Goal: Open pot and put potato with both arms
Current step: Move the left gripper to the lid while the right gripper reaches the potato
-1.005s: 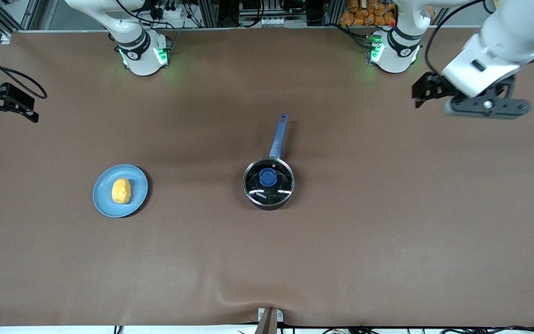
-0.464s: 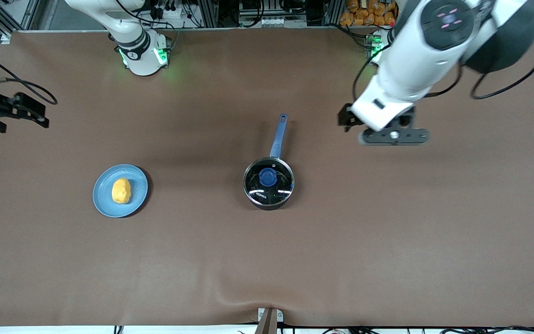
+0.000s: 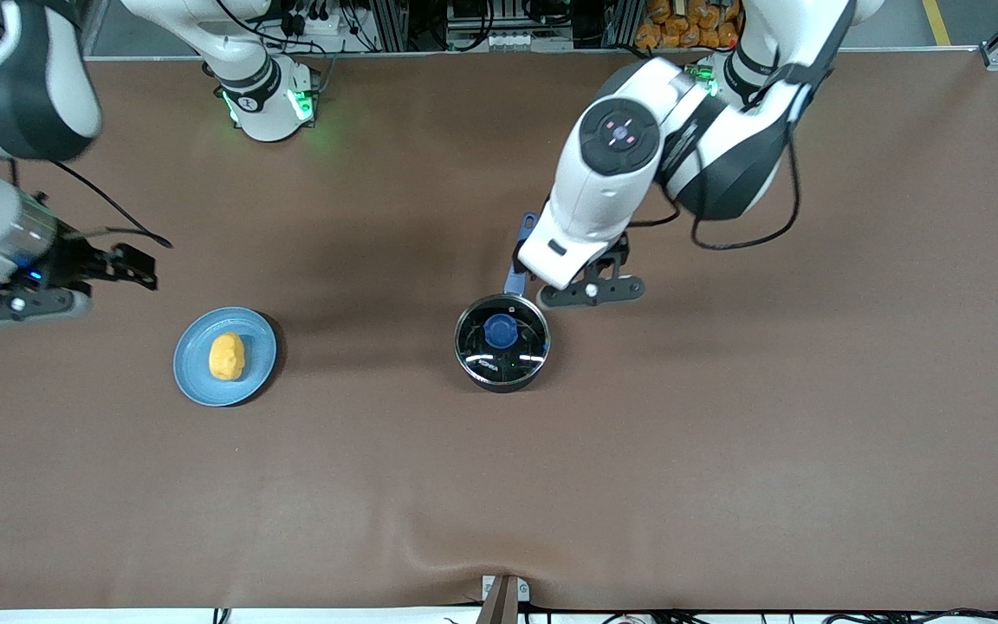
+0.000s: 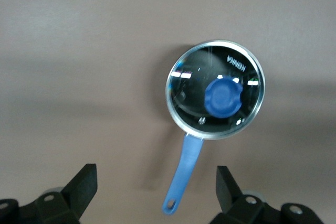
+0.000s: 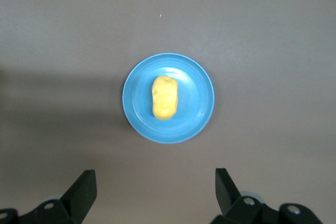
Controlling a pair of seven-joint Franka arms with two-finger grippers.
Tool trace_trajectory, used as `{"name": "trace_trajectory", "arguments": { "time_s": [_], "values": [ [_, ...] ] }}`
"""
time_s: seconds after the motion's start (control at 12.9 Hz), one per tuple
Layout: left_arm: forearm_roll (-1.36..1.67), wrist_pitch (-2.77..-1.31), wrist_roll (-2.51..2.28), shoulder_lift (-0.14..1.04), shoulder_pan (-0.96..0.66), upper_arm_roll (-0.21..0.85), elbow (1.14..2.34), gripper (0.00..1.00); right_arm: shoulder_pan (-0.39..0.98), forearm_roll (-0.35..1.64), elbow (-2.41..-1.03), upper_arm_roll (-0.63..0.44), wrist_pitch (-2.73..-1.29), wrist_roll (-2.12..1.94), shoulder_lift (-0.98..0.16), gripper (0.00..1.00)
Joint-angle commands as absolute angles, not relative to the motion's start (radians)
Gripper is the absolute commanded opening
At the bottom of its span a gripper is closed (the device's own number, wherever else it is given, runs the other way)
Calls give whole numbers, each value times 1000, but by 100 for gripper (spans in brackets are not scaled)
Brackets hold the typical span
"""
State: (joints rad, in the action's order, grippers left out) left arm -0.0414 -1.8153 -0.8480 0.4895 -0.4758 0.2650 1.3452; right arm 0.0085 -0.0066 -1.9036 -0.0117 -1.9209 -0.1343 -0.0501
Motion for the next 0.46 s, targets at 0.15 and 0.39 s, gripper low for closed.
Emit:
{"name": "trace_trajectory", "arguments": {
  "time_s": [0.15,0.39],
  "values": [
    [-69,-1917,-954,656,-690,54,1214,100,3,0,-2091,-3,-2207,-127,-144,100],
    [-64,-1991,-983,705,-747,-6,1193,100,5,0,-2094,-3,-2316,-127,-282,100]
  ]
}}
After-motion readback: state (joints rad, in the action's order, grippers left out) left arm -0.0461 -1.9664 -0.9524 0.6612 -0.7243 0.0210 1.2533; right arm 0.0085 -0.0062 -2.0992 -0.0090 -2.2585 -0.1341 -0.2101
